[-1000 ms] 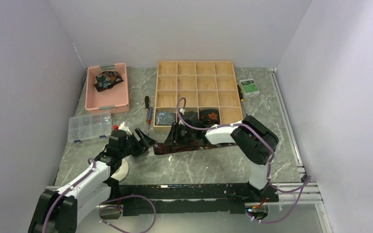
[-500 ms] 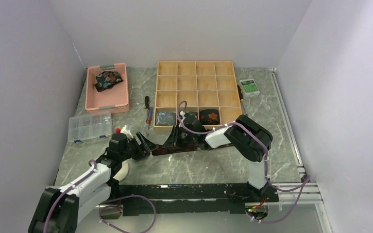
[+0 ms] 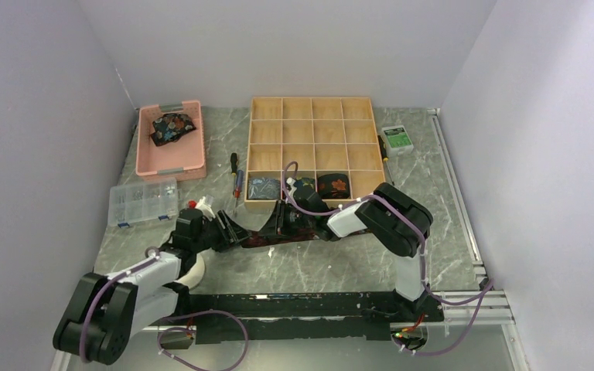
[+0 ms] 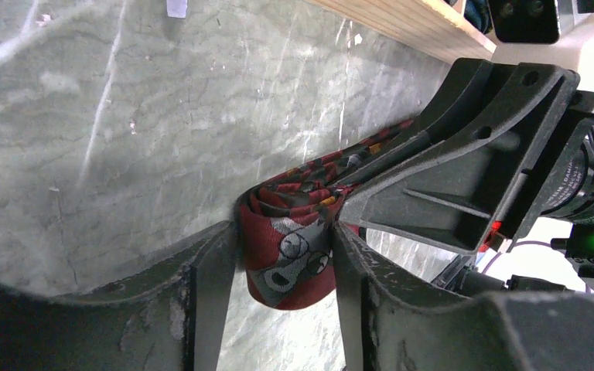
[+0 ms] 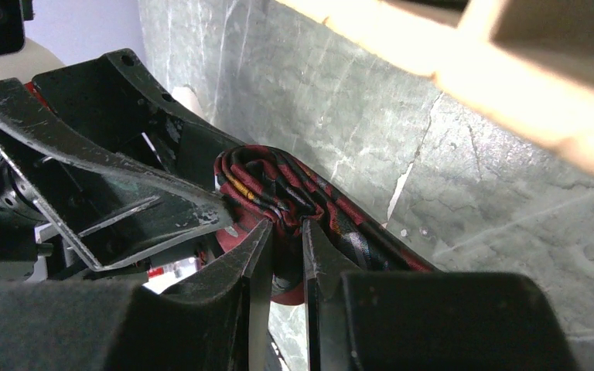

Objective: Roll the ties
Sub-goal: Roll the tie at the center of the board.

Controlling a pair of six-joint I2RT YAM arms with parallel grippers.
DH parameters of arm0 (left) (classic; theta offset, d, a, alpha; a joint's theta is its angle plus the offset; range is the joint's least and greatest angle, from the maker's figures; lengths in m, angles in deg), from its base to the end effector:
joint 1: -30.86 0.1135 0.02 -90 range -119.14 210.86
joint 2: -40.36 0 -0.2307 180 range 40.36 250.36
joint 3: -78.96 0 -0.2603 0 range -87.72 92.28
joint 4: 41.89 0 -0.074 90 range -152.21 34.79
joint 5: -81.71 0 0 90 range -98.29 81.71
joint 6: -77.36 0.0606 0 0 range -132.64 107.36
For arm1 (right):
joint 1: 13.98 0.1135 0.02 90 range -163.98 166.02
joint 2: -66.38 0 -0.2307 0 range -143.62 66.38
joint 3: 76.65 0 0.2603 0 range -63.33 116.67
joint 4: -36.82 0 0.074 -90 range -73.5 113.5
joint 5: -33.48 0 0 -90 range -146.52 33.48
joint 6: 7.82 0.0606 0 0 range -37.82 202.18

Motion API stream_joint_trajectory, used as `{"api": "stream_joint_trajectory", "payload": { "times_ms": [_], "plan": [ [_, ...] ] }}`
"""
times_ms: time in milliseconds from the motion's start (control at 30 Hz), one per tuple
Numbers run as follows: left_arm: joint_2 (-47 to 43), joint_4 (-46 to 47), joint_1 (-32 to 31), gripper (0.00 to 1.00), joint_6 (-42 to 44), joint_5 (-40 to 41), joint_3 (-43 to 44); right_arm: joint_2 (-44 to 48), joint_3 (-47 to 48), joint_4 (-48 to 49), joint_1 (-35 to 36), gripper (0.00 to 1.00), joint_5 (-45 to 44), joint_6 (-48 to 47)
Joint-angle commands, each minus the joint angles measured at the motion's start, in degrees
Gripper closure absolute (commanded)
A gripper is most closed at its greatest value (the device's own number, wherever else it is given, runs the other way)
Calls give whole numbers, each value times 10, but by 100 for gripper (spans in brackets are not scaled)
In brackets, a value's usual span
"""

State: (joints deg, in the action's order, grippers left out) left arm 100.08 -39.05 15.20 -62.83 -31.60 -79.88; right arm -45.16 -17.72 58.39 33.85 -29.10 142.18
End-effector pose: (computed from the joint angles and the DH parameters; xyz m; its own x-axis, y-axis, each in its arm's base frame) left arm 0.1981 -0.0804 0.0748 -0.7880 -0.5118 -0.3423 -0.0751 0.6317 -0.7716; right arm 0.2292 0.2946 0.0554 -0.9722 0.0717 -0.2228 -0.1616 0.4827 0.8607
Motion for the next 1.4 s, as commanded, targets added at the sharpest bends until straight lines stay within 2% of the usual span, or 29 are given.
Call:
{"api": "stream_joint_trajectory", "payload": {
  "times_ms": [0,100,200,300,367,400,467,533,633,700,967,1133,1367],
  "plan": [
    [47,30,3,48,34,-31,13,-9,-4,20,3,79,7,-16],
    [75,55,3,51,40,-51,13,-10,-2,22,3,79,9,-17],
    [96,72,3,60,43,-65,12,-13,1,21,3,79,10,-19],
    [100,70,3,82,49,-72,17,-12,3,21,3,79,11,-19],
    [92,50,3,94,55,-66,24,-5,5,16,3,78,9,-22],
    [86,30,3,97,58,-61,28,0,6,10,3,76,7,-26],
    [65,-4,2,97,64,-51,38,15,10,-10,3,69,1,-38],
    [44,-58,2,97,71,-21,54,39,17,-48,0,57,-11,-50],
    [18,-139,2,97,77,29,80,82,22,-116,-10,44,-42,-84],
    [9,-174,2,97,73,56,93,113,25,-168,-20,40,-66,-112],
    [40,-359,-33,97,85,209,205,274,-35,-273,-44,39,-174,-199],
    [89,-476,-108,97,86,357,309,345,-80,-295,-50,39,-225,-219],
    [219,-622,-222,97,66,508,442,392,-131,-288,-60,39,-234,-213]
  ]
}}
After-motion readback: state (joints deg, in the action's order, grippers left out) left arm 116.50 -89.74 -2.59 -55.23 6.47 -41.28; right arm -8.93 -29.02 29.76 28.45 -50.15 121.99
